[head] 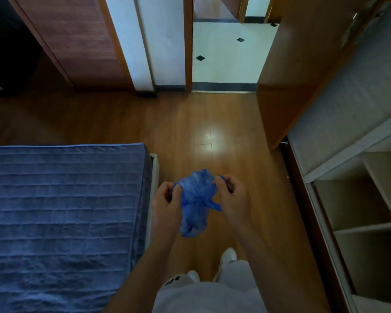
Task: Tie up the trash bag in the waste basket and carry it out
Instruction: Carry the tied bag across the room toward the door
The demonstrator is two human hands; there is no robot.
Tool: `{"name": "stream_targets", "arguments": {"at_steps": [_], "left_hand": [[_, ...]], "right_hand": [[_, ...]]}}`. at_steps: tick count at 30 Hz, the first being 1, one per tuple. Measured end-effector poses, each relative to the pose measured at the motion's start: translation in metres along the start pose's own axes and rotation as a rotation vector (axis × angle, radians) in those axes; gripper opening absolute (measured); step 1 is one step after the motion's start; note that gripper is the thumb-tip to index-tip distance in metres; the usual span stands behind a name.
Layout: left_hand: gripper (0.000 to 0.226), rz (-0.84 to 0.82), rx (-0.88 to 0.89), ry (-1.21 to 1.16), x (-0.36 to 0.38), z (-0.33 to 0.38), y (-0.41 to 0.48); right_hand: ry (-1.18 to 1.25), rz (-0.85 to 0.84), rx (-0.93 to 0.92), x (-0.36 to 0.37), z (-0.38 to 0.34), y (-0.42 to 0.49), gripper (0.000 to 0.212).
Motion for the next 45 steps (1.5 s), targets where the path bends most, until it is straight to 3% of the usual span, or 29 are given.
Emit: {"name": "stream_targets", "arguments": {"at_steps": [10,22,34,39,45], "left_hand": [[0.025,0.157,-0.07,0.046,0.058,0.004,0.112],[0.024,0.298,-0.034,0.111,0.185,0.054,0.27],[0.024,0.31,-0.063,0.103,0.239,0.064,0.4],[0.026,0.263,-0.069,0.099,0.259,0.067,0.478],[0.025,0.216,-0.091,0.051,0.271,0.084,0.597]], "right_hand": [[-0.043,-0.092,0.002,0.067,-0.006,0.133,0.026],[-0.061,-0.223,-0.007,0.13,-0.053,0.344,0.029],[-0.062,-0.237,-0.035,0.196,-0.072,0.467,0.028],[-0.095,-0.231,-0.045,0.248,-0.084,0.524,0.034],[-0.118,-0.197,-0.059,0.33,-0.12,0.601,0.023]]}}
Point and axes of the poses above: each hand's wrist, its own y-axis towards the middle knuckle, its own x-axis out of the palm, z = x × y, the point moved 8 cm from there along y, towards the middle knuckle, and after that the axes turned 10 degrees about z, right-handed, at the moved point
